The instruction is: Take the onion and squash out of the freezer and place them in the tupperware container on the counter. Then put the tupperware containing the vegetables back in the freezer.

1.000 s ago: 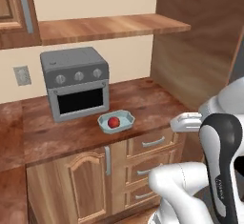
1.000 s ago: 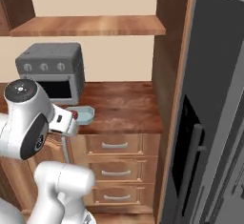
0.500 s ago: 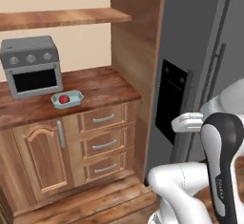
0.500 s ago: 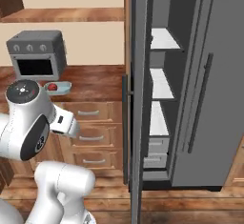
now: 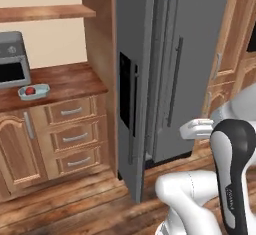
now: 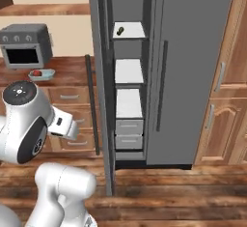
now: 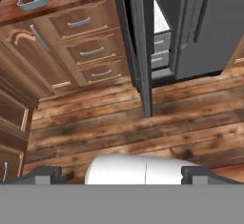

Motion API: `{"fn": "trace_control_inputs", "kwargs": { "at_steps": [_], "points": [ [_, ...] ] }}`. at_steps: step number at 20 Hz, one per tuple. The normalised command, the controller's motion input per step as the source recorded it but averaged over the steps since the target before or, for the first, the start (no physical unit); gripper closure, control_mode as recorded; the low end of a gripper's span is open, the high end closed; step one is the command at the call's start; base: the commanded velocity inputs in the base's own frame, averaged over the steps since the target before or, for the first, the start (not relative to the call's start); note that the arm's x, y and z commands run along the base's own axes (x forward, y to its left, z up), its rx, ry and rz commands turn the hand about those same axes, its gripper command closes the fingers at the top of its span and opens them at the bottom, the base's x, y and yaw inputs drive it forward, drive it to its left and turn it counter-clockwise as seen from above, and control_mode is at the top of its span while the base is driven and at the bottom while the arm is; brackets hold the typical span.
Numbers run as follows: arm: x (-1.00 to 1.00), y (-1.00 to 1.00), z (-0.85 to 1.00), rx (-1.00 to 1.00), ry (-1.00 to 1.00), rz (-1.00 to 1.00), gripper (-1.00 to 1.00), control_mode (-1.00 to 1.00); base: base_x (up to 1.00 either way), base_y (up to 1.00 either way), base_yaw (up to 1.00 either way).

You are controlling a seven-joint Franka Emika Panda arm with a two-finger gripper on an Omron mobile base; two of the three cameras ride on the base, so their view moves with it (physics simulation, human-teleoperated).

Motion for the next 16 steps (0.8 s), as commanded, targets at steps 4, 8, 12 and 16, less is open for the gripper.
{"fn": "trace_control_inputs", "kwargs": {
  "at_steps": [4, 8, 12, 16],
  "points": [
    [0.0, 0.0, 0.0, 0.0, 0.0, 0.0, -1.0, 1.0, 0.21, -1.0, 0.18],
    [0.0, 0.0, 0.0, 0.0, 0.0, 0.0, -1.0, 1.0, 0.39, -1.0, 0.27],
    [0.0, 0.0, 0.0, 0.0, 0.0, 0.0, -1.0, 1.0, 0.55, -0.95, 0.25],
    [0.0, 0.0, 0.0, 0.0, 0.0, 0.0, -1.0, 1.0, 0.89, -0.49, 0.08]
  ]
}}
